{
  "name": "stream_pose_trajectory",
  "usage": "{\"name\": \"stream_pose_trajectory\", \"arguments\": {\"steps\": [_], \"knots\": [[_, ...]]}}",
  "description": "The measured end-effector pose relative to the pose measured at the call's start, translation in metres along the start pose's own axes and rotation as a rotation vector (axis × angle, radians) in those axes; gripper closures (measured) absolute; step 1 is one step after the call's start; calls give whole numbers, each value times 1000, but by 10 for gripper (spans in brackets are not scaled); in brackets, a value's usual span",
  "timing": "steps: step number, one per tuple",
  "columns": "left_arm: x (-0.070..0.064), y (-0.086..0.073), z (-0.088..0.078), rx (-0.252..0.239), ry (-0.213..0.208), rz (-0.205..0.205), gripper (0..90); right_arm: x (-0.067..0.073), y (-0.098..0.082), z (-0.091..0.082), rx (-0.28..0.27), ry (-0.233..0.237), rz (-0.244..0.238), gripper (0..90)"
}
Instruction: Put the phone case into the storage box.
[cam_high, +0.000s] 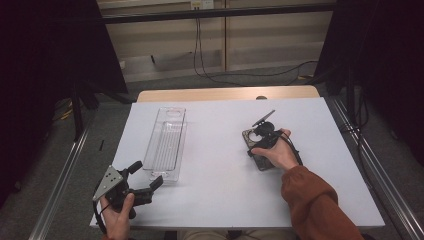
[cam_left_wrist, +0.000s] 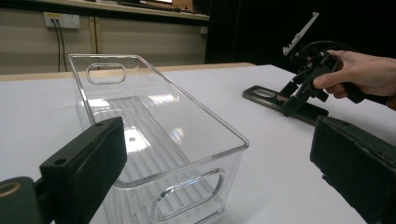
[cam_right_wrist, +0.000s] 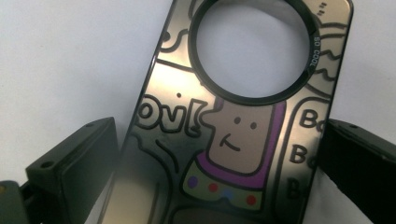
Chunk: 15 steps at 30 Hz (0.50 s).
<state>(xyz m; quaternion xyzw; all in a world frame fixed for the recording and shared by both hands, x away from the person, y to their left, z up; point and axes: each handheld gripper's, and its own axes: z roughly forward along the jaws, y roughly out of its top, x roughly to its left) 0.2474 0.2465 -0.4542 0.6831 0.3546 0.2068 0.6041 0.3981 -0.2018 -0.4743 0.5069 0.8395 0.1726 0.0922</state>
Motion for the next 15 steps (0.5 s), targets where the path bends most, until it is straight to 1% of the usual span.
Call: {"name": "stream_pose_trajectory", "arguments": {"steps": [2, 5, 9, 11, 13, 15], "knots": [[0, 0, 0, 0, 3, 1, 39, 1, 1, 0, 2, -8, 8, 0], [0, 0, 0, 1, -4, -2, 39, 1, 1, -1, 5, -9, 7, 20], [0, 0, 0, 0, 0, -2, 39, 1, 2, -1, 10, -8, 7, 38], [0, 0, 0, 0, -1, 1, 39, 1, 2, -2, 19, -8, 10, 53], [0, 0, 0, 0, 1, 1, 39, 0, 2, -3, 15, -6, -4, 74], [0, 0, 0, 2, 1, 0, 39, -1, 2, -4, 10, -6, 6, 113]]}}
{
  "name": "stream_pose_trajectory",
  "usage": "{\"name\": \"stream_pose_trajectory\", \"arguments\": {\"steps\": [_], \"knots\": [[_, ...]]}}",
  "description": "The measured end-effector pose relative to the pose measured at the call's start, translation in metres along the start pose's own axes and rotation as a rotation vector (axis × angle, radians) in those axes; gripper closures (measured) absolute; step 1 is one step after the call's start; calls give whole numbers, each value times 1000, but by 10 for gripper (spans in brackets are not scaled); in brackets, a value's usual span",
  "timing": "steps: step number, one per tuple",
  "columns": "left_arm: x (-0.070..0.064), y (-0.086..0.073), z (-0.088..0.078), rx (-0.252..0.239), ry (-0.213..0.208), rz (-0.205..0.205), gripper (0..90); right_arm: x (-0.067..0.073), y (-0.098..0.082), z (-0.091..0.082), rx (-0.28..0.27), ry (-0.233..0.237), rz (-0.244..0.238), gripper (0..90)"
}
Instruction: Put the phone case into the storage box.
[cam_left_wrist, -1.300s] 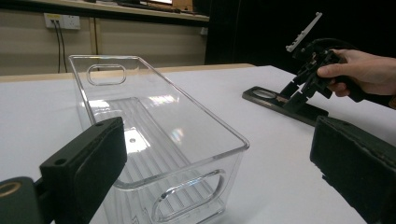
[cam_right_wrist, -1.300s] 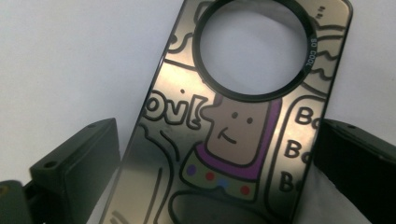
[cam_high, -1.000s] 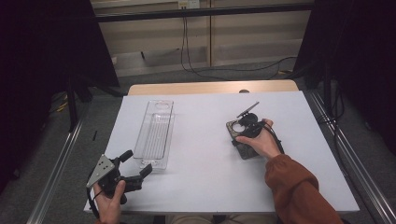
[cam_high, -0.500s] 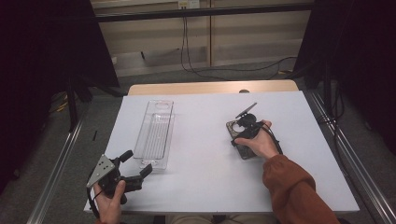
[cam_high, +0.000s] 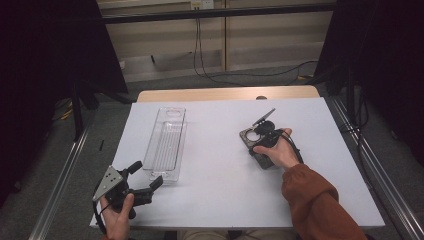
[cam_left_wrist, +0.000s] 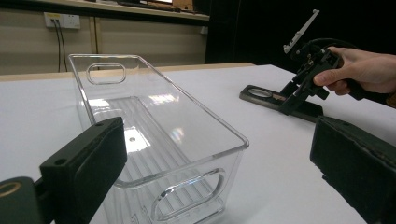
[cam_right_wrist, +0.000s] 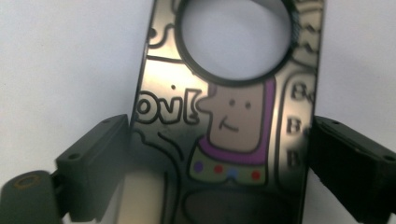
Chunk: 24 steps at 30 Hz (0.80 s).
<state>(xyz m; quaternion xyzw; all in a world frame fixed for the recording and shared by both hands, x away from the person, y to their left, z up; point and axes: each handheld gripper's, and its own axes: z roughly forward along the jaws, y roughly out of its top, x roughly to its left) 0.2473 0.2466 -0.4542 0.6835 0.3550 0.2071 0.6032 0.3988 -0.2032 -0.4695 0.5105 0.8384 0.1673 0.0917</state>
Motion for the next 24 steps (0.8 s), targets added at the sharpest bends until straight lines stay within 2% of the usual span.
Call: {"name": "stream_pose_trajectory", "arguments": {"steps": [10, 18, 24], "knots": [[0, 0, 0, 3, -3, 1, 39, -1, -1, -1, -5, 0, 3, 125], [0, 0, 0, -1, 4, -12, 39, -3, -3, -3, -13, 13, -24, 126], [0, 0, 0, 1, 4, -5, 40, -3, -5, -5, -22, 28, -17, 126]]}}
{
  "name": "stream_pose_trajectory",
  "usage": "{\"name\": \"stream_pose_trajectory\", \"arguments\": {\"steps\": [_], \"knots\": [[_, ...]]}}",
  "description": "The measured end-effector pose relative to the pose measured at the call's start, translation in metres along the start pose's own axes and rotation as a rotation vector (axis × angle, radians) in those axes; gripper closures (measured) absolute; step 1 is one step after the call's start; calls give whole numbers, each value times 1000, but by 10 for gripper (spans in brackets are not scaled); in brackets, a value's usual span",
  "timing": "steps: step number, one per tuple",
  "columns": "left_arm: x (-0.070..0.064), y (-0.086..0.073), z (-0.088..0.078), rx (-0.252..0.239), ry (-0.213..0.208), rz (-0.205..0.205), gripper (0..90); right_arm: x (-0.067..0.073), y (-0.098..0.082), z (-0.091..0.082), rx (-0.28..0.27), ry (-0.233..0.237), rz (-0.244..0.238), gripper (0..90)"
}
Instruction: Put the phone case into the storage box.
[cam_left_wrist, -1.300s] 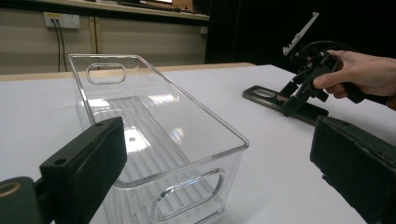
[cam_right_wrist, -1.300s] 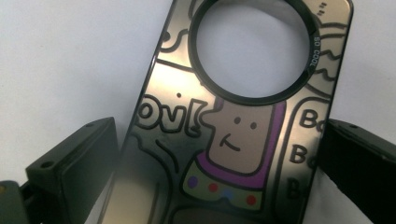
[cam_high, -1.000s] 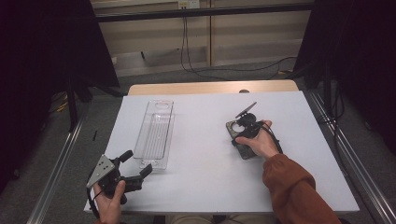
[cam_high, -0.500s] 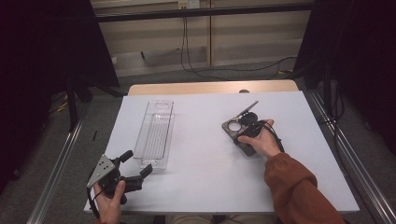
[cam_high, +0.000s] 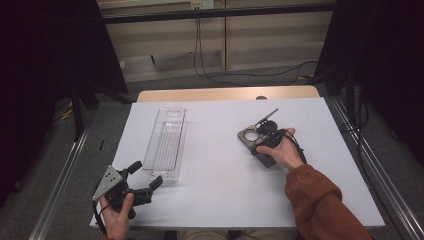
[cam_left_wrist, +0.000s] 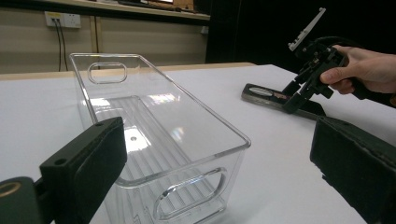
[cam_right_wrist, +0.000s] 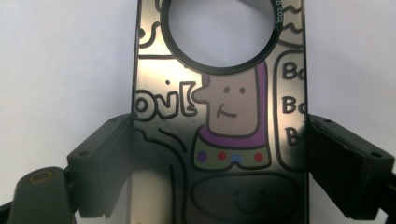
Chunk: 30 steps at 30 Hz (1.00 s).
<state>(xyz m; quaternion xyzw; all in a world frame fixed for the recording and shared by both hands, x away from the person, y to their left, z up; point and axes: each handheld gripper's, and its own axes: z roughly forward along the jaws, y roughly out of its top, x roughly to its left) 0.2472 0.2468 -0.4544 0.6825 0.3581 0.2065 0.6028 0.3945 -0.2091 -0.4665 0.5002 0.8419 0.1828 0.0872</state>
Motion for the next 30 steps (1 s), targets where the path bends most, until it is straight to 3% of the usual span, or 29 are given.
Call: {"name": "stream_pose_trajectory", "arguments": {"steps": [7, 19, 23, 27, 30], "knots": [[1, 0, 0, -2, 3, 0, 39, -3, -3, -9, -21, 8, 1, 126], [-1, 0, 0, 1, 2, -6, 39, -4, -13, -29, -152, 41, -15, 125], [0, 0, 0, -1, -4, 2, 39, -8, -19, -31, -160, 43, -9, 125], [2, 0, -1, -1, 1, 10, 39, -11, -26, -31, -202, 56, -8, 125], [1, 0, -1, -5, 0, -5, 39, -12, -31, -32, -218, 67, -17, 125]]}}
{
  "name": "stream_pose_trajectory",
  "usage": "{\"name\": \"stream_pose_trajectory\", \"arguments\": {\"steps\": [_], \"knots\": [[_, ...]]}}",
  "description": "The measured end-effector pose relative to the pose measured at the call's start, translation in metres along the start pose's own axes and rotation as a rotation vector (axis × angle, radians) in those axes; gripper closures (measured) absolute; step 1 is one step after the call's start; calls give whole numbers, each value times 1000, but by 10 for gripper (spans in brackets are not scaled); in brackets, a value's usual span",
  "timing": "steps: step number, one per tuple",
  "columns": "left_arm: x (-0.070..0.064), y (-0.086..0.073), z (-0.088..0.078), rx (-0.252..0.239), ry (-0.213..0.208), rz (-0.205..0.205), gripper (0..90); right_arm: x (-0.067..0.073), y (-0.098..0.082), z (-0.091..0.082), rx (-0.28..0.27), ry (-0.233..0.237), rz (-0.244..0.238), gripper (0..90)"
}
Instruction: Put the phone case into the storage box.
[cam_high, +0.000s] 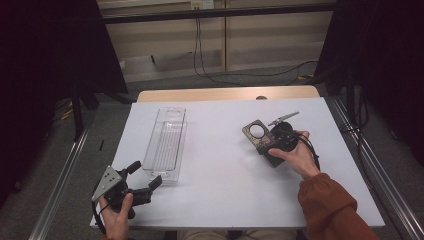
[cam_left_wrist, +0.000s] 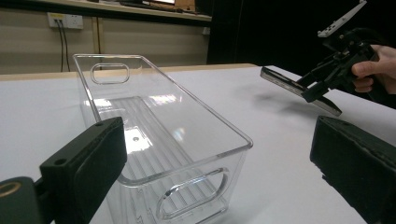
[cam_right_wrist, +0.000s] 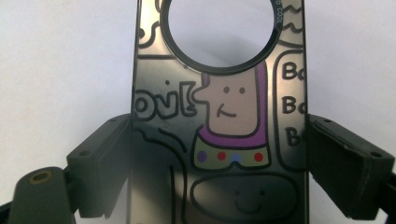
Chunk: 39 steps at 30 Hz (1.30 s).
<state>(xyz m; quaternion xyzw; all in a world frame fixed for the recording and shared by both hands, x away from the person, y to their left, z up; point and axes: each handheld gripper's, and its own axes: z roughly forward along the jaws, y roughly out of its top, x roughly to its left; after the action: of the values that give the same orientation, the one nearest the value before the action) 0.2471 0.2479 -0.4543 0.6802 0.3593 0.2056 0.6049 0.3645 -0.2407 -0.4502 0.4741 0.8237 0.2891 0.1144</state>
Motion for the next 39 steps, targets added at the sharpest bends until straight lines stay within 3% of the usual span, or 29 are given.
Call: {"name": "stream_pose_trajectory", "arguments": {"steps": [1, 9, 14, 22, 33, 39], "knots": [[1, 0, 0, 4, -1, 16, 39, 0, -1, -1, -6, 6, -1, 125], [2, 2, -1, -3, 10, 4, 39, 2, -10, -9, -122, 43, -48, 125], [1, 2, -1, -3, 10, 9, 39, 4, -12, -15, -165, 18, -53, 124], [2, 2, -3, -9, 13, 11, 39, 5, -23, -19, -249, 43, -69, 124], [1, 3, -2, -2, 6, 24, 39, 13, -41, -27, -383, 107, -83, 123], [0, 3, -3, -7, 11, 28, 38, 21, -49, -30, -448, 146, -126, 123]]}}
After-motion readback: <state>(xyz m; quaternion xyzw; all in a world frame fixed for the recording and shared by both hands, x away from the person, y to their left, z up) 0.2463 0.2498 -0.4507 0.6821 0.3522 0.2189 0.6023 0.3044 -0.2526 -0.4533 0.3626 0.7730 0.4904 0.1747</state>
